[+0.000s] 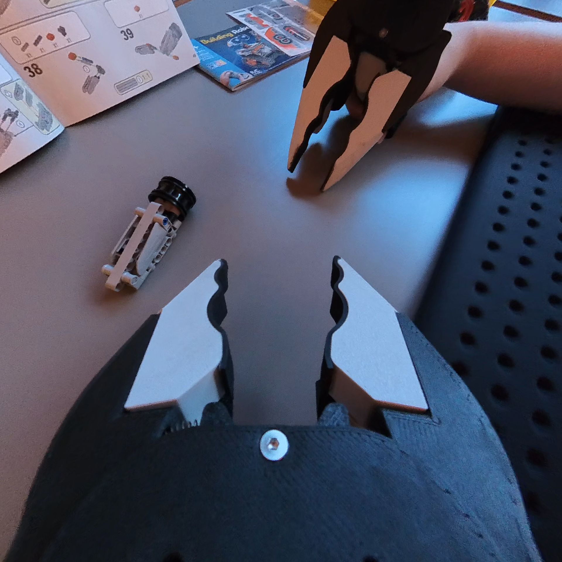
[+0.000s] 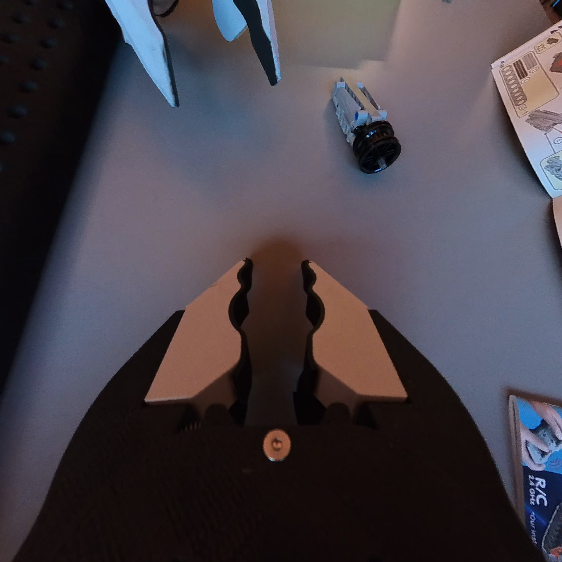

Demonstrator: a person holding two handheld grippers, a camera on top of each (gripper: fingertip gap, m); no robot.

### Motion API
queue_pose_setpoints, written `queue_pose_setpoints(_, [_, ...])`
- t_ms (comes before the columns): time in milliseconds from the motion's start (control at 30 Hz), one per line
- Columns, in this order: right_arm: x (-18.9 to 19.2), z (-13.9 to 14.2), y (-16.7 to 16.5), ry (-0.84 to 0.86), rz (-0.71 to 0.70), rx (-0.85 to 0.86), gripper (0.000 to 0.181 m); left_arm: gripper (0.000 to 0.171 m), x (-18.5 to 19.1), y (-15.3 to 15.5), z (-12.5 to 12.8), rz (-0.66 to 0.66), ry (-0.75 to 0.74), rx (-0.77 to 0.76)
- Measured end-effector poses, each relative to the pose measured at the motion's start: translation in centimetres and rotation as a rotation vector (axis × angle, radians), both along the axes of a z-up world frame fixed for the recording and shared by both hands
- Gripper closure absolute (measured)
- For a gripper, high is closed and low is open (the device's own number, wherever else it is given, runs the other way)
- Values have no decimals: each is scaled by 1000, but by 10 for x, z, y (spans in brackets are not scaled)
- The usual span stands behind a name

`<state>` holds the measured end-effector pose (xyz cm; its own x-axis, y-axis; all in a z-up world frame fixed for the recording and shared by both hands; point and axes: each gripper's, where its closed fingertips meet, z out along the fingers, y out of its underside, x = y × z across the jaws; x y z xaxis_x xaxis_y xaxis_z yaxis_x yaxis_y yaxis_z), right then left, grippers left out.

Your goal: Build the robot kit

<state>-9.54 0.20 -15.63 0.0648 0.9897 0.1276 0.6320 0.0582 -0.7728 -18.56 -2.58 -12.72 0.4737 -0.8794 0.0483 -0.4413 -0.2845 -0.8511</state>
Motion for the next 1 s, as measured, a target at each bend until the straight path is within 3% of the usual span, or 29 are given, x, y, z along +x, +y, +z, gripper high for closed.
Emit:
queue_pose_setpoints(767, [0, -1, -1, -1, -5, -17, 150, 108, 1, -2, -5, -10, 33, 2])
queue_pose_setpoints(1000, [-2, -1, -4, -2, 4, -32, 151, 108, -3, 3, -16, 12, 111, 20])
